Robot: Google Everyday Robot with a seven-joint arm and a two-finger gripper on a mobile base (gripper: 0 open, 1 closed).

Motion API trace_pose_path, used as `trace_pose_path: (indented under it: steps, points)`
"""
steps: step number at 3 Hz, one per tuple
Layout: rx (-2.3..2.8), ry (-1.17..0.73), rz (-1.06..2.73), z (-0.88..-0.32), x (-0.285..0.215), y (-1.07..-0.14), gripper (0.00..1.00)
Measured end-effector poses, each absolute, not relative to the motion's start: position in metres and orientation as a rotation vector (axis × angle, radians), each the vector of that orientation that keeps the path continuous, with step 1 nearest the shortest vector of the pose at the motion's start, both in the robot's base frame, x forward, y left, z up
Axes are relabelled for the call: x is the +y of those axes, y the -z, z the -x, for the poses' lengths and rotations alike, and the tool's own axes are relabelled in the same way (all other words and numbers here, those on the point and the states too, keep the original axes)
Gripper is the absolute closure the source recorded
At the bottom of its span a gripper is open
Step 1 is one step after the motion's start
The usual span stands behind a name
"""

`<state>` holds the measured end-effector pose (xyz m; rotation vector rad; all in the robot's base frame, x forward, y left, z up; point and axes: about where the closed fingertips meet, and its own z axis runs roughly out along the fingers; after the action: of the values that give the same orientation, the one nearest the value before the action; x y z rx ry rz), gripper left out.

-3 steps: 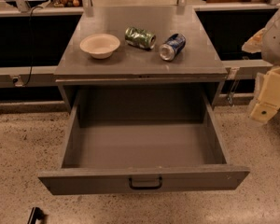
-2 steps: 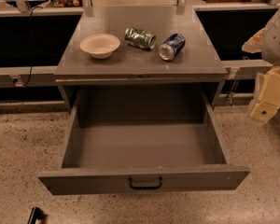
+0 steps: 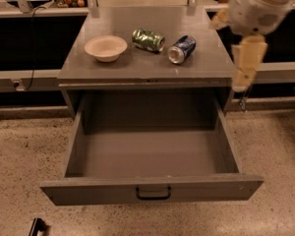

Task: Place pepsi can into top drawer

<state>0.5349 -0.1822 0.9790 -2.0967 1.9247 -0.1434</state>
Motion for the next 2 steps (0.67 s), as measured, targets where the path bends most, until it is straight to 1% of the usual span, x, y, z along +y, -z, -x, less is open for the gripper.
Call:
trace_pose_path:
  steps: [1, 2]
  points:
    - [1.772, 0.193, 2.138, -0.5571, -0.1717, -1.0016, 0.0]
    - [1.752, 0.279, 2.237, -0.5636, -0.1692, -0.9975, 0.0]
